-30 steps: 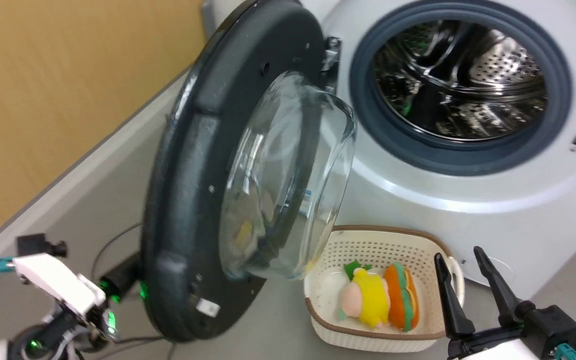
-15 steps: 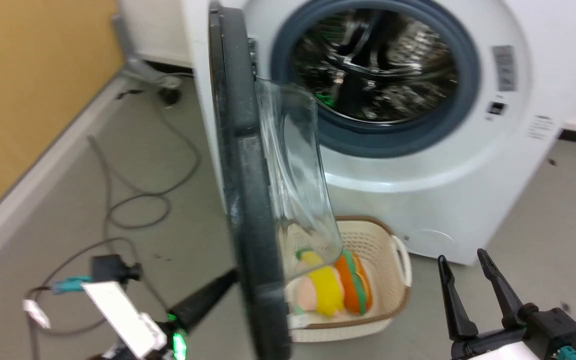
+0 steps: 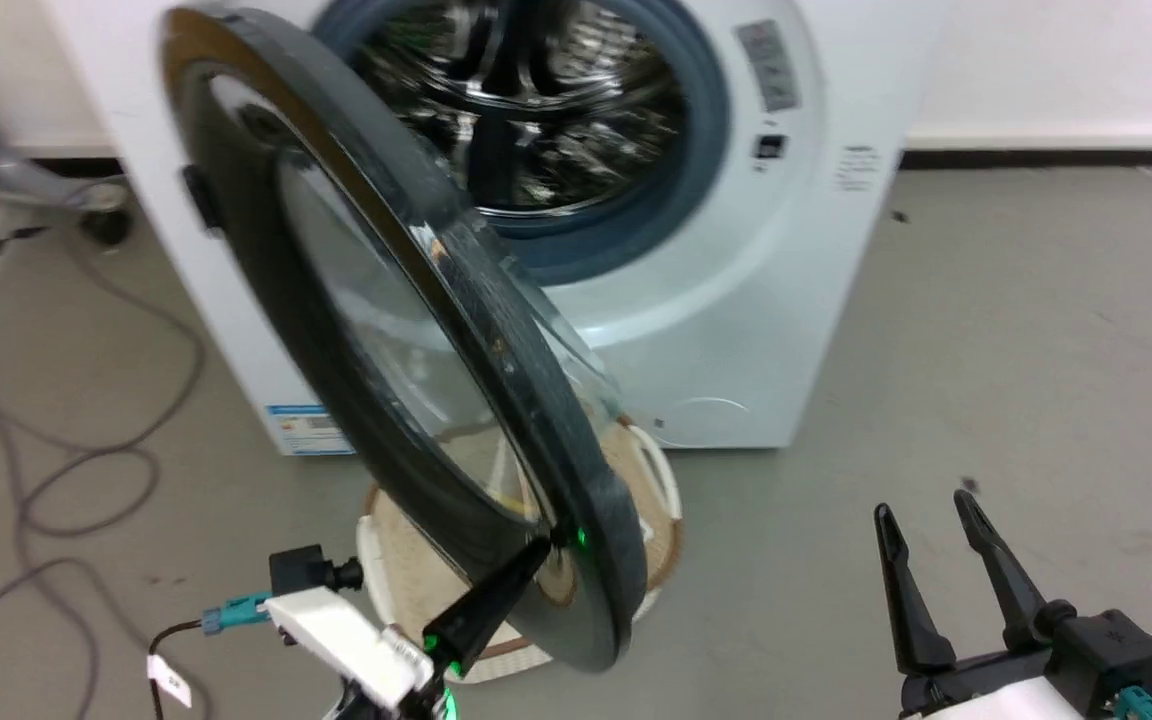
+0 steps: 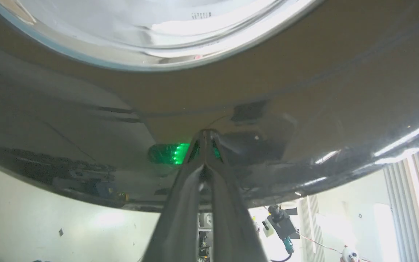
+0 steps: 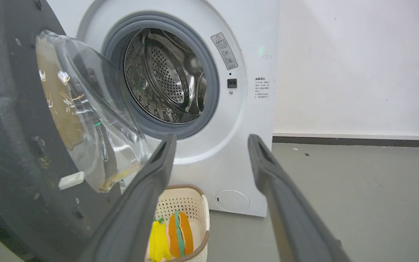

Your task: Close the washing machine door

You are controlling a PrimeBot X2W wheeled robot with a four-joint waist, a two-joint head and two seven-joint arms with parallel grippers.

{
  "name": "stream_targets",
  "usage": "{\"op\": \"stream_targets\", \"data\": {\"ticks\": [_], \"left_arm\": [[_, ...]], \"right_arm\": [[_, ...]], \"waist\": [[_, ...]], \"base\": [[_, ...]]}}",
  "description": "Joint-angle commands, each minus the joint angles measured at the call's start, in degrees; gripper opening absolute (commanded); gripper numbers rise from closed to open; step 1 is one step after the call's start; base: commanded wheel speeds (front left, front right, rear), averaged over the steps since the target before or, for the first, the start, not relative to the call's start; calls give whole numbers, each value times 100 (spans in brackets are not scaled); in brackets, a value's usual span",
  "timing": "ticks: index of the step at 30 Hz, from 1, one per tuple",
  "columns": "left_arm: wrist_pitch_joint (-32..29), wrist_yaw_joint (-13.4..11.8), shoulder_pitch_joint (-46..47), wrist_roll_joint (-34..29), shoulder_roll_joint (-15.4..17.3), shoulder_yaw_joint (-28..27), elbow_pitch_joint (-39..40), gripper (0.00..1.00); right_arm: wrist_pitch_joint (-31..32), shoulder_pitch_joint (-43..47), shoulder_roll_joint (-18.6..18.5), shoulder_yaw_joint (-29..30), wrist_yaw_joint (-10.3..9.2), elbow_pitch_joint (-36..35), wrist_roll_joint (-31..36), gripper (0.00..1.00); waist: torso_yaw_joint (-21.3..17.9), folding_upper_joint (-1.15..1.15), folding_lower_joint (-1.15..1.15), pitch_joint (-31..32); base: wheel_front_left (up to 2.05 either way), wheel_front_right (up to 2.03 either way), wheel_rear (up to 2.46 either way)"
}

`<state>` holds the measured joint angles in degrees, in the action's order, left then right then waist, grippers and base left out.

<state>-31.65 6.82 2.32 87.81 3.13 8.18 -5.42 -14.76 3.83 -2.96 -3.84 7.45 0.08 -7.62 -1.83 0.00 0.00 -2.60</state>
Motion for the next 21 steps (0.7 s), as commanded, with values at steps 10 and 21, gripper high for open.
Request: {"op": "stream_targets", "data": {"ticks": [10,21], "left_arm": [[1819,65,975,779,-24,553,-591,0],[3065,66,1831,1048,-25,666,-779,0]], "right_arm": [[-24,-198,8,-42,3,-23,-90,100],[-24,-250,8,-41,3,-27,-170,100]], "waist": [[-1195,0,0,-452],[-1502,0,0,-577]], "base": [[0,0,0],[0,0,0]]}}
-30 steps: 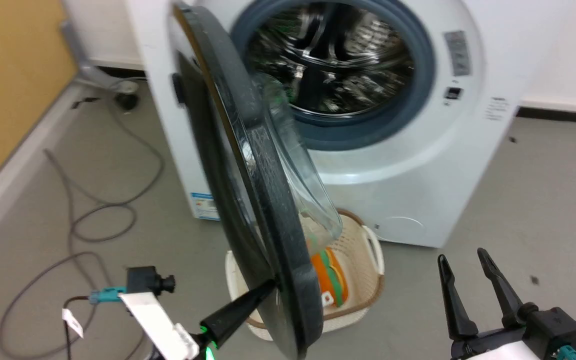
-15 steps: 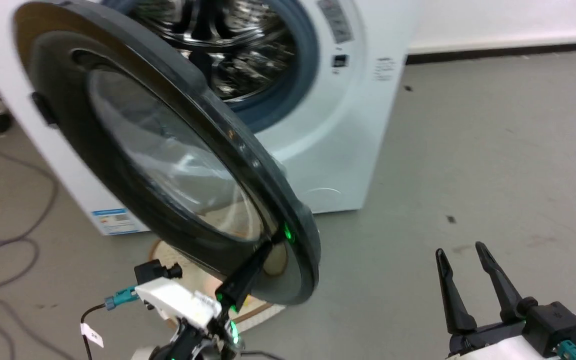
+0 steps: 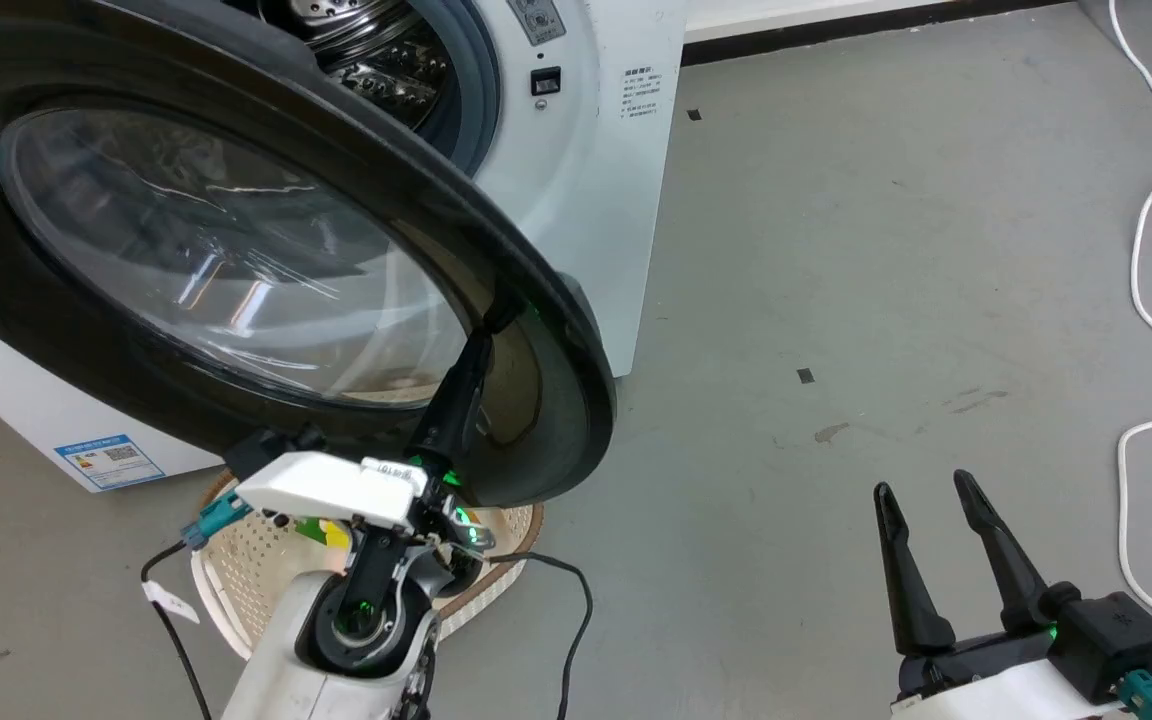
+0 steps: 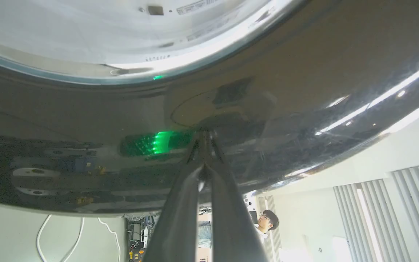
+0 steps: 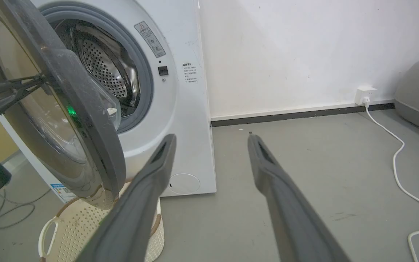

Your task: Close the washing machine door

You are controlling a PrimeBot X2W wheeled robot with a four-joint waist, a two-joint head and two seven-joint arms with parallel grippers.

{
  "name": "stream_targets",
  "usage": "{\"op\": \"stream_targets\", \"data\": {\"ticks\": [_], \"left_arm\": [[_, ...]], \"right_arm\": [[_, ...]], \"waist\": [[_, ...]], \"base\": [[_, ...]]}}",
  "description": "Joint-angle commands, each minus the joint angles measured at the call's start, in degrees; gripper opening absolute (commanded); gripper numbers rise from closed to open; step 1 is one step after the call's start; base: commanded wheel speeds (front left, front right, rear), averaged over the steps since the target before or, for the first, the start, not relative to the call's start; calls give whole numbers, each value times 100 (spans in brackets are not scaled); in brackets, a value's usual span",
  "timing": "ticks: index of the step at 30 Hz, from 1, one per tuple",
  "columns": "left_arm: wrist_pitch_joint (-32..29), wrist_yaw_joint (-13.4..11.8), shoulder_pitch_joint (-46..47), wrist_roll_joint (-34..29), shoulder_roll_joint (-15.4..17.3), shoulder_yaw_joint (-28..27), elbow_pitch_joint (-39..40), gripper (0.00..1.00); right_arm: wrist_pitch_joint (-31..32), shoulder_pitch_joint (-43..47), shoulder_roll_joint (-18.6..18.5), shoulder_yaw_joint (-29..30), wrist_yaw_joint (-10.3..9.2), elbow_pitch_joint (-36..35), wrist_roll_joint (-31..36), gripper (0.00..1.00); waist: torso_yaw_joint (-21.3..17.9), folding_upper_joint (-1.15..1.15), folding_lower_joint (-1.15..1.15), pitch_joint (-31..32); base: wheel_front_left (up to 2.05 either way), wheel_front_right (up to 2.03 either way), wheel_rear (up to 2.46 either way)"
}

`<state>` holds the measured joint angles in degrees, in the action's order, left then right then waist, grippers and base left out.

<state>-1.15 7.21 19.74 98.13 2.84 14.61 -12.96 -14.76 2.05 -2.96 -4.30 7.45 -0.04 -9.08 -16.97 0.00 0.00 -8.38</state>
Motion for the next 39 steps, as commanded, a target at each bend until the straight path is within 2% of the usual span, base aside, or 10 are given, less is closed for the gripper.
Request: {"op": "stream_targets", "data": {"ticks": [1,9,16,23,27,31,36,37,38,39], "left_arm": [[25,27,136,8,4,50,-54,0],[-164,27,19,-384,92,390,-43,0],[-31,27,-571,-2446,1158,1888,259,0],[1213,21,-608,-4082,2025,2453,-397,0],[1601,-353,-531,-4993,2110,1912,-426,0],[1611,-680,-961,-6048,1652,309,514,0],[1613,-513,-1736,-7076,969,-817,1183,0],[1613,-469,-1850,-7231,846,-953,1245,14],[1613,-430,-1958,-7386,740,-1058,1278,96],[1613,-380,-2061,-7553,668,-1101,1273,100]], "right_arm": [[-24,-67,8,6,3,-10,-32,100],[-24,-50,8,35,3,-2,-29,100],[-24,40,8,126,3,-61,3,100],[-24,145,8,151,3,-57,33,100],[-24,178,8,142,3,-63,44,100],[-24,206,8,110,3,-87,61,100],[-24,226,8,58,3,-77,90,100],[-24,232,8,52,3,-75,95,100],[-24,237,8,47,3,-76,99,100],[-24,241,8,38,3,-74,103,100]], "waist": [[31,0,0,6],[350,0,0,167],[850,0,0,410],[1410,0,0,650],[1644,0,0,734],[1828,0,0,760],[1934,0,0,787],[1948,0,0,792],[1962,0,0,793],[1973,0,0,795]], "base": [[0,0,0],[0,0,0],[0,0,0],[0,0,0],[0,0,0],[0,0,0],[0,0,0],[0,0,0],[0,0,0],[0,0,0]]}}
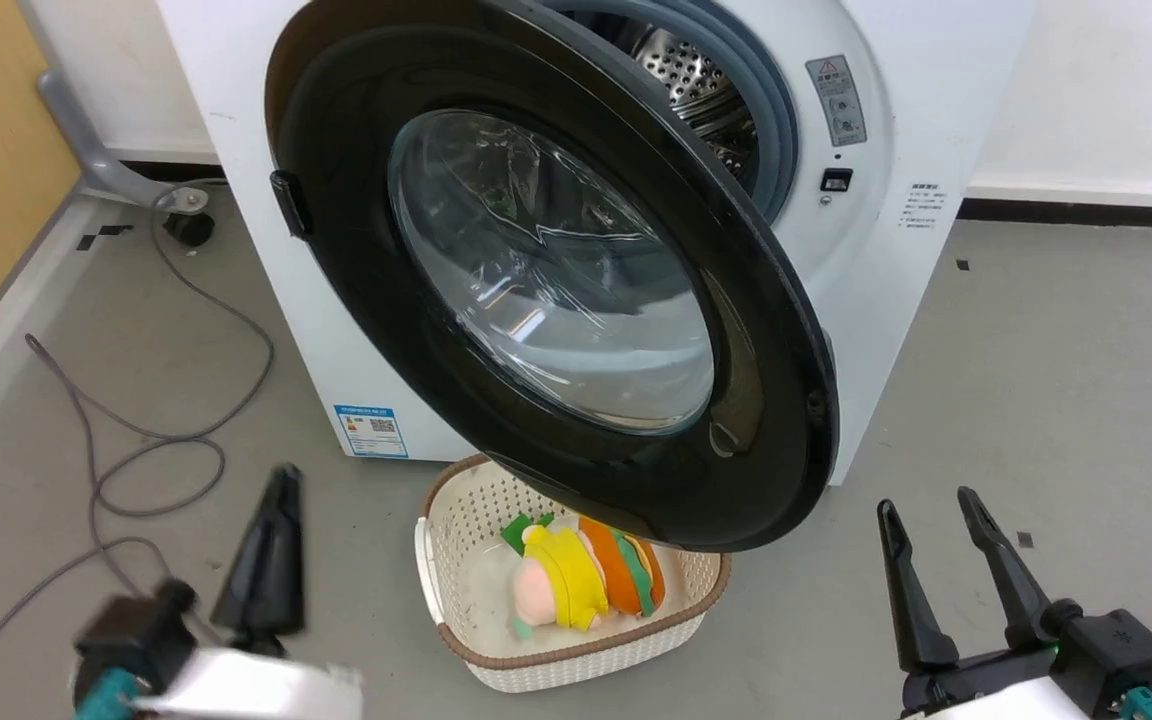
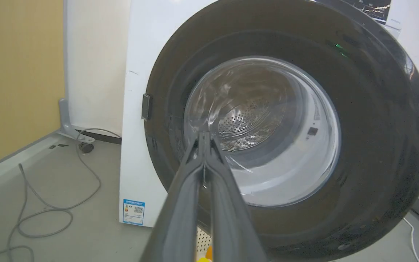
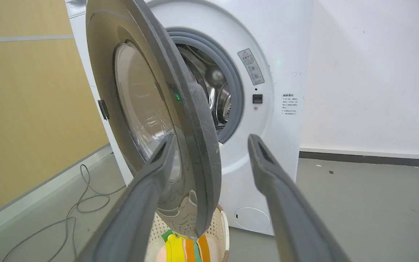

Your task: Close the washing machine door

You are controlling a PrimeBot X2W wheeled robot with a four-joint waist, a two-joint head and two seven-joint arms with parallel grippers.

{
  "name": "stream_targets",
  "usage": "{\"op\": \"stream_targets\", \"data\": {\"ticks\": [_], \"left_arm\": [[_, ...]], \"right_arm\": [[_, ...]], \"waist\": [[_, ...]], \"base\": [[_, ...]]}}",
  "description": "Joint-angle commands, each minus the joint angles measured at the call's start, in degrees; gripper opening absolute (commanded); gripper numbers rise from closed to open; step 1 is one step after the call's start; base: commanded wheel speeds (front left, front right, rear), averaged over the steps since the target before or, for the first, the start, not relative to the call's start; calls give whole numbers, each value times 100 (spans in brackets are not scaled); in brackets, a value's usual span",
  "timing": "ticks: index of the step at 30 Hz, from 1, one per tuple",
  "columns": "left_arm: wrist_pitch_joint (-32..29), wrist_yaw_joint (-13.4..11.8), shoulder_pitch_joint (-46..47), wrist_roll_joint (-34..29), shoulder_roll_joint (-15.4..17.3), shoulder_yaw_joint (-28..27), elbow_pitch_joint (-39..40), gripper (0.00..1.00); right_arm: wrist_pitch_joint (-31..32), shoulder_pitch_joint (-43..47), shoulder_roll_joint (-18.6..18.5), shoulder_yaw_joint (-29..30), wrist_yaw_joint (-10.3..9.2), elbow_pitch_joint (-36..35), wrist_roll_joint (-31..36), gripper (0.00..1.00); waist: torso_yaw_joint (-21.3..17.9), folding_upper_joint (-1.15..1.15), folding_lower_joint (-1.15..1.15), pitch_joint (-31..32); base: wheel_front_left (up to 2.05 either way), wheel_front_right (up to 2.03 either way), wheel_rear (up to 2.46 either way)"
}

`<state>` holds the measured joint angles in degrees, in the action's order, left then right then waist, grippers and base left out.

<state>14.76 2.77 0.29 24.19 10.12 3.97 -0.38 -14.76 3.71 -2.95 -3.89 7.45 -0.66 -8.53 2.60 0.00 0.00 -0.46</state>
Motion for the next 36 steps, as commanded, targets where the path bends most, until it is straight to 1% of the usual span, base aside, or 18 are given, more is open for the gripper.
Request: {"op": "stream_targets", "data": {"ticks": [1,2,10,11,12,13,18,19,20,21,26,31,36], "left_arm": [[23,125,-210,-313,-110,-27,-19,100],[23,312,-400,-594,-167,137,-181,100],[23,434,-399,-918,-257,175,-256,100],[23,440,-380,-948,-270,184,-249,100],[23,445,-362,-979,-282,201,-253,100],[23,450,-343,-1010,-293,224,-257,100],[23,462,-229,-1071,-348,310,-290,100],[23,465,-150,-1089,-383,328,-291,100],[23,465,-150,-1089,-383,328,-291,100],[23,468,-50,-1114,-437,352,-268,100],[24,470,128,-1110,-486,500,-231,100],[24,470,302,-1097,-510,530,-181,100],[24,471,447,-1129,-543,552,-122,100]], "right_arm": [[-24,80,7,-11,3,-8,51,100],[-24,93,7,-33,3,13,56,100],[-24,112,7,-50,3,31,61,100],[-24,104,7,-61,3,33,63,47],[-24,88,7,-67,3,24,71,16],[-24,68,7,-62,3,-6,86,0],[-24,7,-7,-188,3,-139,142,0],[-24,-68,-139,-428,3,-194,200,0],[-24,-68,-139,-428,3,-194,200,0],[-24,-242,-457,-901,3,-165,242,0],[-24,-757,-991,-1255,3,91,89,0],[-24,-1320,-1383,-1225,3,398,-212,0],[-24,-1794,-1676,-1044,3,679,-429,0]], "waist": [[26,0,0,6],[46,0,0,11],[82,0,0,-87],[83,0,0,-115],[84,0,0,-143],[86,0,0,-170],[156,0,0,-296],[204,0,0,-387],[204,0,0,-387],[283,0,0,-513],[430,0,0,-783],[571,0,0,-1067],[680,0,0,-1385]], "base": [[0,0,0],[0,0,0],[0,0,0],[0,0,0],[0,0,0],[0,0,0],[0,0,0],[0,0,0],[0,0,0],[0,0,0],[0,0,0],[0,0,0],[0,0,0]]}}
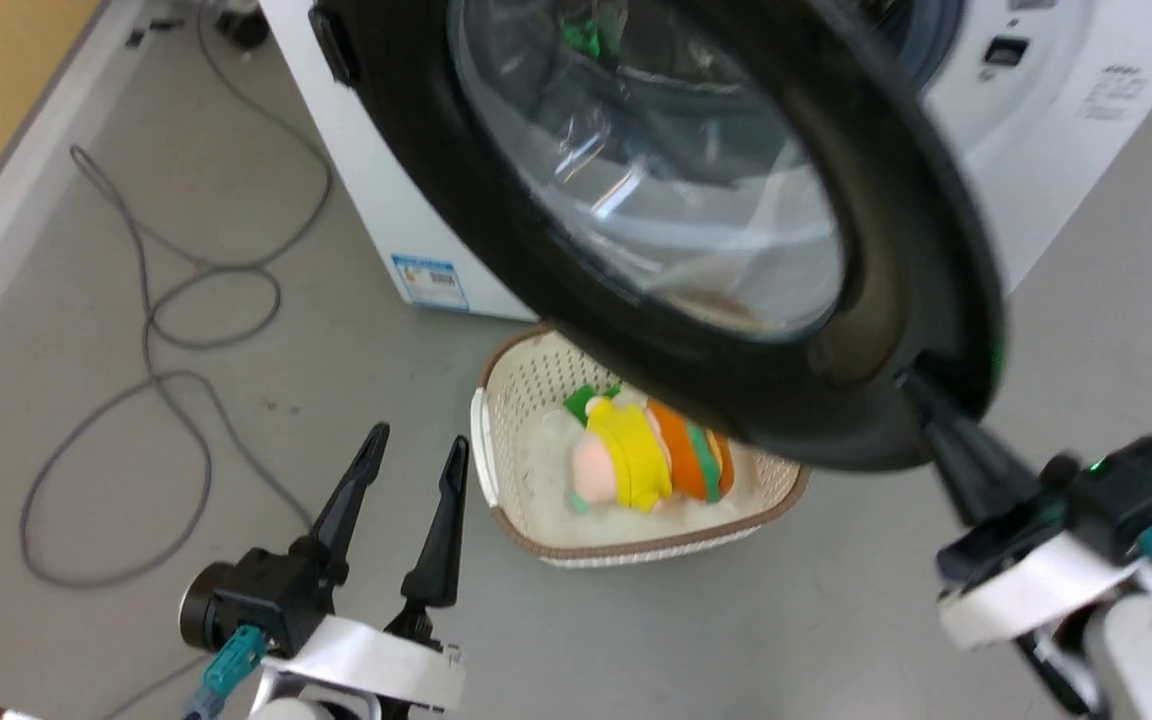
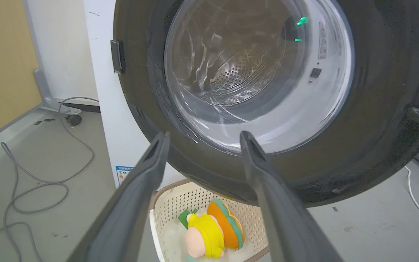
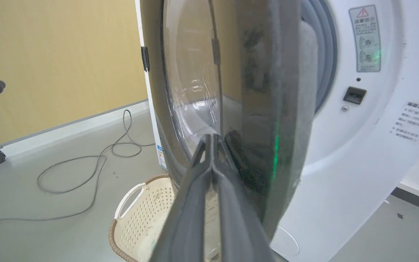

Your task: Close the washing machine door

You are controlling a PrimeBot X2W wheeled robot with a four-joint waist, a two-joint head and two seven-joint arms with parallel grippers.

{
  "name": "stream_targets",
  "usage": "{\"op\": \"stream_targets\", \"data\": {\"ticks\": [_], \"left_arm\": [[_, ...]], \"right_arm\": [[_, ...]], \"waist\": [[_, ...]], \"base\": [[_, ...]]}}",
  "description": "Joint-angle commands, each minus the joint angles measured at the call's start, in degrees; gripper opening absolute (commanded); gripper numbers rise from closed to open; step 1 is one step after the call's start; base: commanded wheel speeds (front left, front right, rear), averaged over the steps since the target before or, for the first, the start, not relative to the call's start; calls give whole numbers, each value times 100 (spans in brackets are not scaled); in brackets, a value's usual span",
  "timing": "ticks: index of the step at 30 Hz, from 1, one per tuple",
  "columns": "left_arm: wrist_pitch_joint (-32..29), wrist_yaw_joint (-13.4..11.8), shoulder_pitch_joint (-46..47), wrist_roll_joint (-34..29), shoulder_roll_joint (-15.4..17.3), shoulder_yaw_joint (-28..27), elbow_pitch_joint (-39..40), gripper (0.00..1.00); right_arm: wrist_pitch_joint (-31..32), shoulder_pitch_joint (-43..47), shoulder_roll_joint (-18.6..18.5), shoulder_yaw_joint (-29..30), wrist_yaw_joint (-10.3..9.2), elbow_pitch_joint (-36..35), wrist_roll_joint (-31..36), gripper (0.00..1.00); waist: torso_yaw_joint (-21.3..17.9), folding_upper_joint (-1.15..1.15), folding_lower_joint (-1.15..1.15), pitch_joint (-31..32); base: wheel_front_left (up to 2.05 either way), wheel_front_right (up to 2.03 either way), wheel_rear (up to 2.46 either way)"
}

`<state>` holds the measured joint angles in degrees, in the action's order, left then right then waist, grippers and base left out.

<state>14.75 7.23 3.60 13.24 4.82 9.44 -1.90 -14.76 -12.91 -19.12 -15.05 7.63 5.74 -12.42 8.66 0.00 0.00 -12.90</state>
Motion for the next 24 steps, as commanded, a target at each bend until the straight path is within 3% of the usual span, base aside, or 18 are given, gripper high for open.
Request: {"op": "stream_targets", "data": {"ticks": [1,16,24], "left_arm": [[25,25,153,-40,-17,12,47,100],[25,25,674,-81,-112,158,297,100],[25,25,799,-113,-148,183,370,100]], "right_arm": [[-24,-226,-102,119,-14,82,-83,0],[-15,-2104,-953,131,-14,1061,-651,0],[238,-2947,-1066,308,-14,1624,-886,0]], "waist": [[94,0,0,-215],[349,0,0,-1259],[480,0,0,-1582]], "base": [[0,0,0],[0,0,0],[0,0,0]]}}
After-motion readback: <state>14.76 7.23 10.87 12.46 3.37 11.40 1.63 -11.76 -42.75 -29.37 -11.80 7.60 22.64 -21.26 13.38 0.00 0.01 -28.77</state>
